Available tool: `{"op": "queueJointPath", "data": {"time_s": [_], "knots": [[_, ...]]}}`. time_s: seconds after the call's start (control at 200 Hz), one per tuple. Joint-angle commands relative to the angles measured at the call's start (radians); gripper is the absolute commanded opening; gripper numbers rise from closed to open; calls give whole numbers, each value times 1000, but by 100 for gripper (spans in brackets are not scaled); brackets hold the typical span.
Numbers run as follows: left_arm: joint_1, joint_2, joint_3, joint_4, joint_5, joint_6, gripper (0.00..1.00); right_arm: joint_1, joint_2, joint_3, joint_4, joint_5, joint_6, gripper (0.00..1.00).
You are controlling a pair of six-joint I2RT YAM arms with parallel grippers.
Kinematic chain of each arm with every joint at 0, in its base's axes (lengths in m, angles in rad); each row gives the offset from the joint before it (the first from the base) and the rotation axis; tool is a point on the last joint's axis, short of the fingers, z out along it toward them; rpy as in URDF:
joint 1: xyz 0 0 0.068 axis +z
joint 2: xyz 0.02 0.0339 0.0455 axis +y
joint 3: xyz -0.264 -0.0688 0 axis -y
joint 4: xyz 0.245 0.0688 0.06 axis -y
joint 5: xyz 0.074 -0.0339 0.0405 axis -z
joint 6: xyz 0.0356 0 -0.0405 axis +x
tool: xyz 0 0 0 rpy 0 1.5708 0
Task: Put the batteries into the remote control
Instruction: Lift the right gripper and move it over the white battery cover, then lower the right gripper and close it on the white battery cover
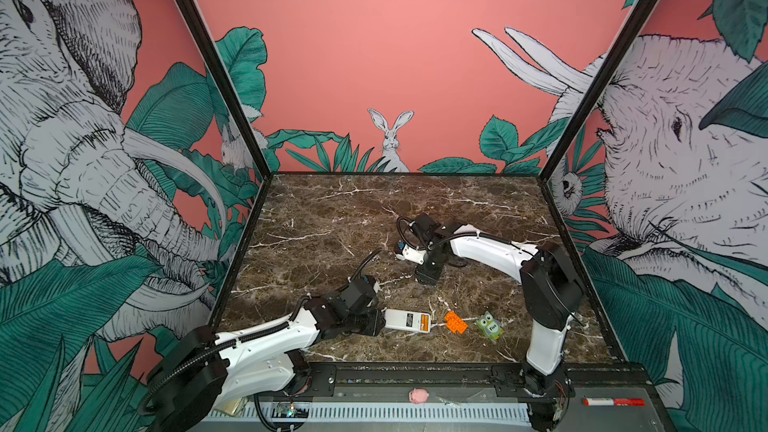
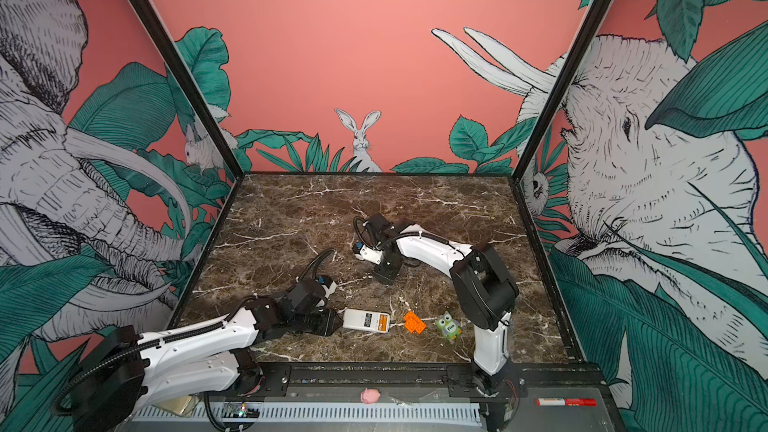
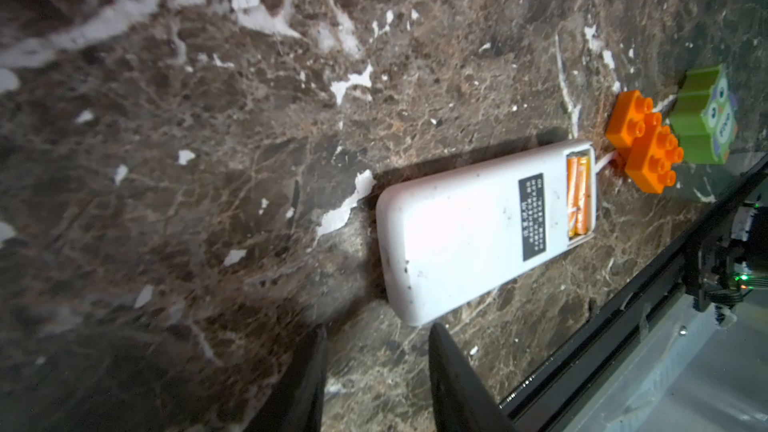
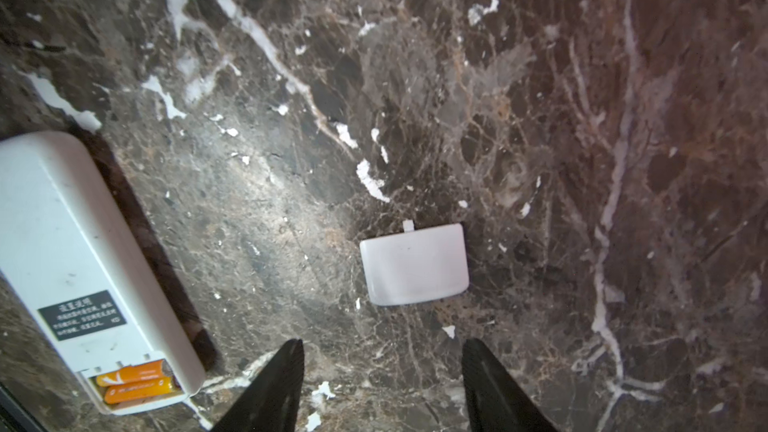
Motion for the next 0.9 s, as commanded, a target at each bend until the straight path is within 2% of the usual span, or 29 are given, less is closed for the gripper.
{"op": "queueJointPath", "data": {"time_s": [0.0, 0.49, 0.895], "knots": [[14, -15, -11, -2, 9, 12, 42, -7, 36, 34, -41, -57, -101, 61], [62, -53, -28, 3, 23, 11, 43, -7, 114, 35, 23, 52, -118, 62], [69, -56, -28, -1, 7, 25, 43, -7, 162, 44, 1, 9, -118, 60]]}}
